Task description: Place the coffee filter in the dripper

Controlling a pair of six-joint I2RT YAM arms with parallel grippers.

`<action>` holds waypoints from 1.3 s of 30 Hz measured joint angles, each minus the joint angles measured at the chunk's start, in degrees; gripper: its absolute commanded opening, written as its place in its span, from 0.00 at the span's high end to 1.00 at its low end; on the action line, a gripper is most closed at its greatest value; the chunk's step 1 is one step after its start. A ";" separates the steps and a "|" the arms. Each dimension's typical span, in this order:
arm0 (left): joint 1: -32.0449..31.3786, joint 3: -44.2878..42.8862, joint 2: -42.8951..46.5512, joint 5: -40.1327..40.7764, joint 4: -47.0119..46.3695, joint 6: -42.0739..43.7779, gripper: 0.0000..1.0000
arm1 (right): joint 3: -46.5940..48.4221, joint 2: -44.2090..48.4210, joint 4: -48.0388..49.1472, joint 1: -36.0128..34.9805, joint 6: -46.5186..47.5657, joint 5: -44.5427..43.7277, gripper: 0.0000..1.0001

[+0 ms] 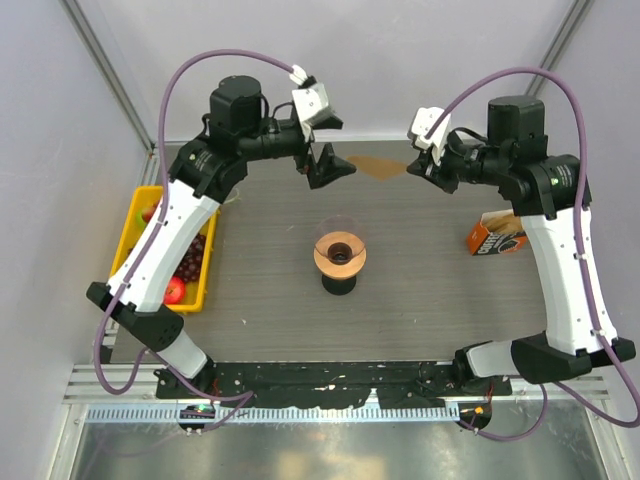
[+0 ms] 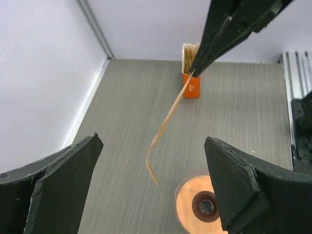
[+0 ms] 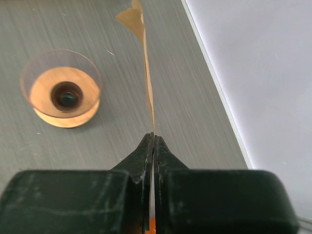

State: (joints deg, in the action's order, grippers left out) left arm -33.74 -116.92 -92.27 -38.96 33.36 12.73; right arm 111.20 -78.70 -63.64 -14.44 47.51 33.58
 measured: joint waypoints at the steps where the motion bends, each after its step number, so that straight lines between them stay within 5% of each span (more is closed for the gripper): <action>1: -0.85 -0.28 -0.04 -0.20 1.18 3.10 0.01 | 0.00 0.63 -0.24 -0.70 -0.83 0.33 0.95; 7: -4.66 -0.28 -0.11 -3.50 7.74 13.00 0.04 | -0.57 2.69 -1.51 -2.54 -4.33 1.86 0.95; 13: -7.15 -0.46 -0.76 -3.37 13.57 19.23 0.19 | -3.65 4.09 -1.62 -3.78 -6.32 3.04 0.95; 18: -8.81 -1.81 -3.26 -1.01 17.64 22.45 0.55 | -6.12 5.77 -1.55 -4.79 -7.13 4.09 0.95; 21: -9.14 -2.25 -4.37 -0.04 19.41 24.22 0.93 | -6.36 6.51 -1.55 -5.03 -7.54 5.31 0.95; 23: -9.18 -2.51 -4.52 0.33 20.94 25.90 1.00 | -6.43 6.84 -1.62 -5.05 -8.85 6.99 0.75; 24: -9.18 -2.80 -4.52 0.31 21.57 27.19 1.00 | -6.43 6.88 -1.70 -5.07 -10.01 8.44 0.50; 28: -9.27 -1.84 -2.71 0.00 22.53 33.31 1.00 | -6.80 6.80 -2.43 -5.07 -15.41 15.19 0.19; 33: -9.46 15.78 10.62 -1.40 16.37 44.06 1.00 | -8.13 6.71 -1.92 -4.13 -22.58 21.35 0.01; 39: -12.11 41.40 31.82 -3.93 0.68 62.16 1.00 | -11.91 6.64 6.54 1.22 -36.74 28.72 0.04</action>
State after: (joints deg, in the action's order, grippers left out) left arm -45.84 -75.53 -60.45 -42.89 34.04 74.89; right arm 99.29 -72.05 -57.10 -13.21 10.76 62.30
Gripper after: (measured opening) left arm 0.036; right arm 0.965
